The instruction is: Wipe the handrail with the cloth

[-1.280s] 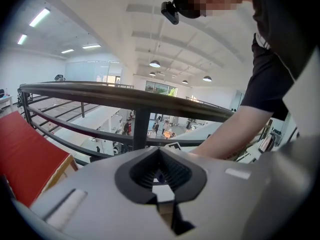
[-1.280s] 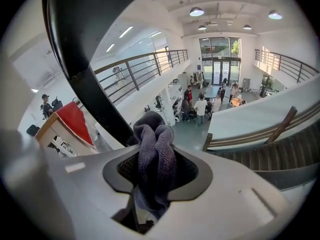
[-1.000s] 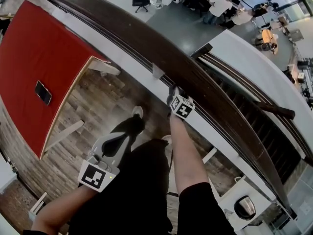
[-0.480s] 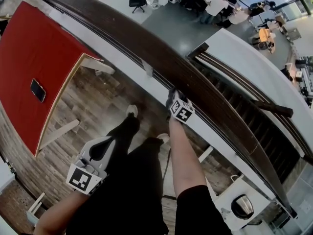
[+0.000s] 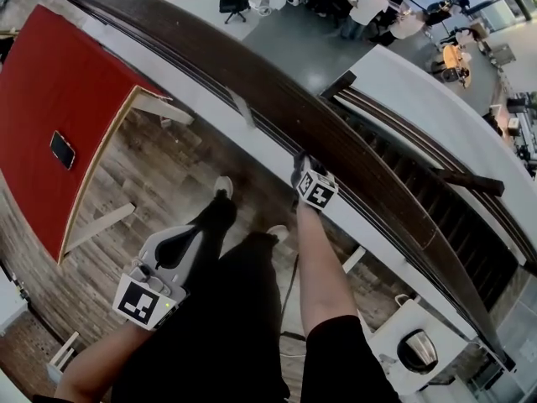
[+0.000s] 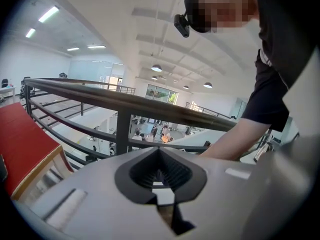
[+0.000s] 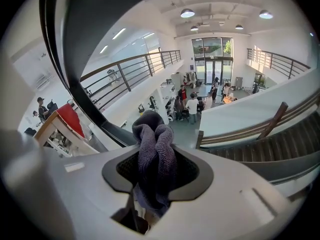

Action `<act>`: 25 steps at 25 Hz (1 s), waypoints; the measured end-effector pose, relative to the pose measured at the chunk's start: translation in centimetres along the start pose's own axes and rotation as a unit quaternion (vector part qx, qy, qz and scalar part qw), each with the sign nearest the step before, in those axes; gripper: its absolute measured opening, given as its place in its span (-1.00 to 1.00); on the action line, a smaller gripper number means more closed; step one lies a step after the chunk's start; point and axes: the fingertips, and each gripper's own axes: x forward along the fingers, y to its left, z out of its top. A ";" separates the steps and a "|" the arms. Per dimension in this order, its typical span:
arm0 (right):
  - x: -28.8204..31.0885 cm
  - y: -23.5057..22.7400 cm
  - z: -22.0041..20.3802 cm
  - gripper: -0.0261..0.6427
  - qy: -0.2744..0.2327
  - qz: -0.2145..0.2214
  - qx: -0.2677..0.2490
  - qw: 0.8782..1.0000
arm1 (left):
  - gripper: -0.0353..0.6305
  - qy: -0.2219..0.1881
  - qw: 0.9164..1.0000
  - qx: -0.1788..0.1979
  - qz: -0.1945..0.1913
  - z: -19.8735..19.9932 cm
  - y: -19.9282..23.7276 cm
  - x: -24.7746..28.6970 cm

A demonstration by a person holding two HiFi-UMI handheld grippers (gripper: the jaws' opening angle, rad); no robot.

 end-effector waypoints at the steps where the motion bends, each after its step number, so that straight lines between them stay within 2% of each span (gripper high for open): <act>1: 0.0 -0.3 -0.2 -0.51 0.000 0.002 0.002 1.000 | -0.90 0.004 1.000 0.007 -0.001 0.0 -0.3 0.1; 9: -1.6 -2.5 -0.5 -0.51 -0.011 0.002 0.012 1.000 | -0.90 -0.005 1.000 0.008 -0.007 0.6 -2.3 0.6; 18: -2.8 -5.9 -1.7 -0.50 0.005 -0.012 0.015 1.000 | -0.90 0.000 1.000 0.005 0.010 -0.3 -4.3 1.3; 25: -3.3 -7.3 -1.7 -0.50 0.006 -0.005 0.003 1.000 | -0.90 -0.007 1.000 -0.001 0.018 -0.4 -6.1 1.2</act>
